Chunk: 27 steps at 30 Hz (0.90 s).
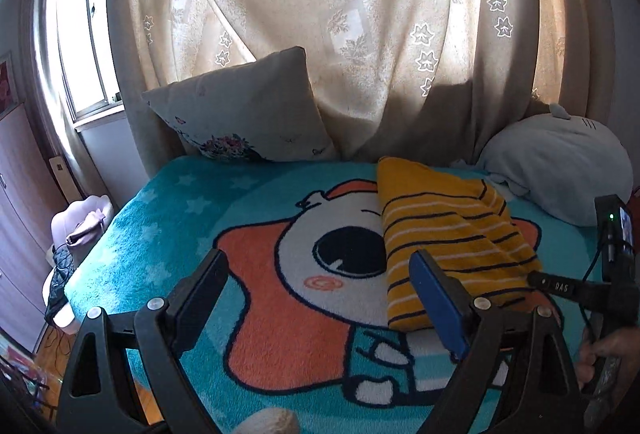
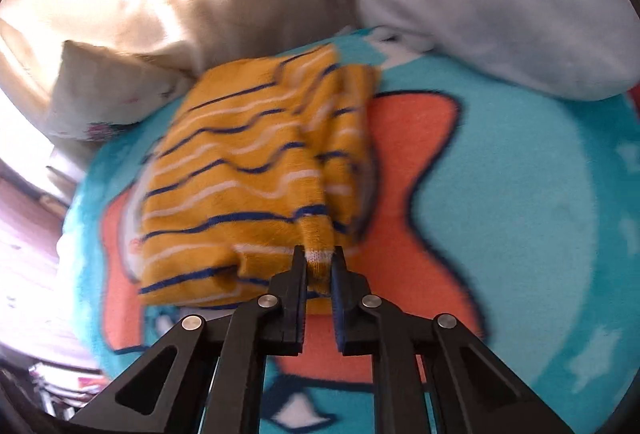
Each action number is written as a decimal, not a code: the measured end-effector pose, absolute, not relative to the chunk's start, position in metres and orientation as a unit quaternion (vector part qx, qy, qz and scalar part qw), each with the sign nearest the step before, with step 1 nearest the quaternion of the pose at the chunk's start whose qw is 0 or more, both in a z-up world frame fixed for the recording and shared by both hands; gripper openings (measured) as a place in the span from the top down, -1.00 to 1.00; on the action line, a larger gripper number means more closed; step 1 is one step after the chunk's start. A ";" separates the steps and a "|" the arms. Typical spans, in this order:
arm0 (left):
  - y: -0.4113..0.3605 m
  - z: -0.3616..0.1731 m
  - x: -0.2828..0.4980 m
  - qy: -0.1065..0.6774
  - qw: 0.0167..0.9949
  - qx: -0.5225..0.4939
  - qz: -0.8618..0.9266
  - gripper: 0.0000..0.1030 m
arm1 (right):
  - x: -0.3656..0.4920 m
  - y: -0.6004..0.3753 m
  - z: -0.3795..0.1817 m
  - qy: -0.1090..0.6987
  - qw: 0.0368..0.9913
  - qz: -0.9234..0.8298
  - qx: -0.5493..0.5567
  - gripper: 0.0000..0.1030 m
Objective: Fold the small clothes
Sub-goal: 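Withdraw both tools from the folded sweater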
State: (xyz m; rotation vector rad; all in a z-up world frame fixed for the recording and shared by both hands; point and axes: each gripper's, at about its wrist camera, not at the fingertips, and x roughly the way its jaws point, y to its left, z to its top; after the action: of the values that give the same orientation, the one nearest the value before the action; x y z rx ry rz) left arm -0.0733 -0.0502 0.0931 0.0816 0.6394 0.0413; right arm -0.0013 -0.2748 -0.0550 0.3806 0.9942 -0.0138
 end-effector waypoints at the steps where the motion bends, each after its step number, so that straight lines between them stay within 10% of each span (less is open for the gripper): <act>1: -0.051 0.090 -0.074 0.320 0.946 0.038 0.017 -0.77 | 0.000 -0.284 -0.056 0.478 0.861 -0.034 0.170 0.82; 4: -0.056 0.085 -0.076 0.330 0.943 0.031 0.011 -0.77 | -0.004 -0.289 -0.050 0.476 0.867 -0.082 0.122 0.78; 8: -0.068 0.076 -0.076 0.346 0.938 0.027 -0.004 -0.77 | -0.031 -0.278 -0.031 0.459 0.879 -0.064 0.114 0.08; 27: -0.096 0.018 -0.070 0.464 0.885 0.025 -0.030 -0.77 | -0.058 -0.205 -0.052 0.495 0.867 -0.043 0.019 -0.11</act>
State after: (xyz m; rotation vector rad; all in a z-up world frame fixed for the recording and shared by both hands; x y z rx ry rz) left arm -0.0701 -0.0961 0.0176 0.0521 0.9648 -0.0631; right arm -0.0581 -0.2052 -0.0518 0.0406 1.0369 -0.0892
